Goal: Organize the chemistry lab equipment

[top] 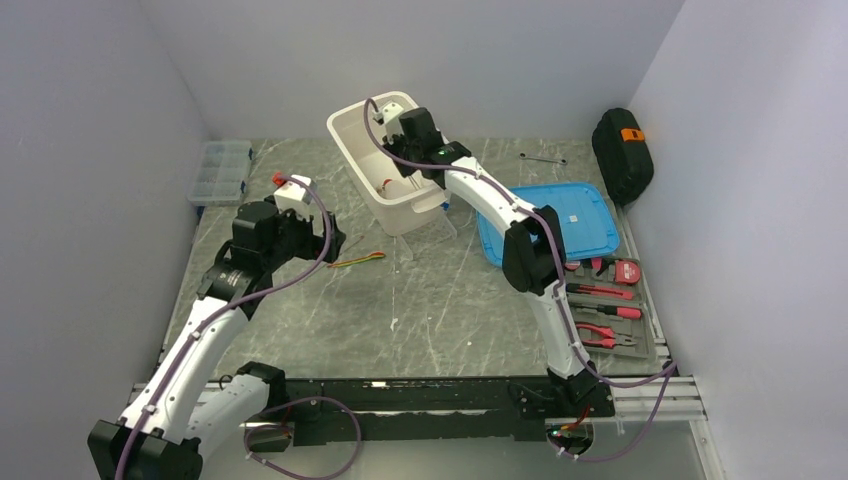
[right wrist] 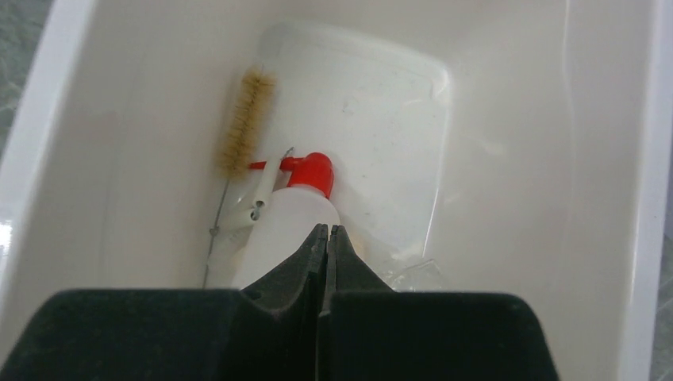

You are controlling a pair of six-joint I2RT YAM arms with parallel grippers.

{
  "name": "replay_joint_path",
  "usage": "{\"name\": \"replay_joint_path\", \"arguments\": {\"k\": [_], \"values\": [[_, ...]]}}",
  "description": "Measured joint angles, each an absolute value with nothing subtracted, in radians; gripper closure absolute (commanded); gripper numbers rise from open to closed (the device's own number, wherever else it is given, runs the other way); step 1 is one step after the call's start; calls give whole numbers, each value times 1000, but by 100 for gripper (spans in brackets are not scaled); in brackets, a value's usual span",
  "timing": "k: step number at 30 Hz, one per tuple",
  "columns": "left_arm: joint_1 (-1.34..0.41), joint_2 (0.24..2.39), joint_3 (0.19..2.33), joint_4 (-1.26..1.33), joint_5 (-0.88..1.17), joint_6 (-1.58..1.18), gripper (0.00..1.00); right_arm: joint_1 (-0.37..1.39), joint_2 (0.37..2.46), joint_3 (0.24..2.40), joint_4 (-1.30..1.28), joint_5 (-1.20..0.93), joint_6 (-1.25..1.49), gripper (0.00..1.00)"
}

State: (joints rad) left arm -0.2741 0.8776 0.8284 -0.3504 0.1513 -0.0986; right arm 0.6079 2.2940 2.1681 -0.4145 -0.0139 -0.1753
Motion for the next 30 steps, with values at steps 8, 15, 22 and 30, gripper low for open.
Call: {"name": "replay_joint_path", "arguments": {"k": [8,15,22,30], "values": [[-274,899,828,-365,151,-98,1,559,2368,2226,-445,-65,-170,99],[-274,919,828,-371,151,-98,1,533,2424,2243,-456,-84,-145,71],[-274,922,828,-381,152,-98,1,532,2427,2243,-458,-88,-136,54],[-274,929,828,-382,157,-98,1,533,2423,2231,-447,-93,-127,38]]}}
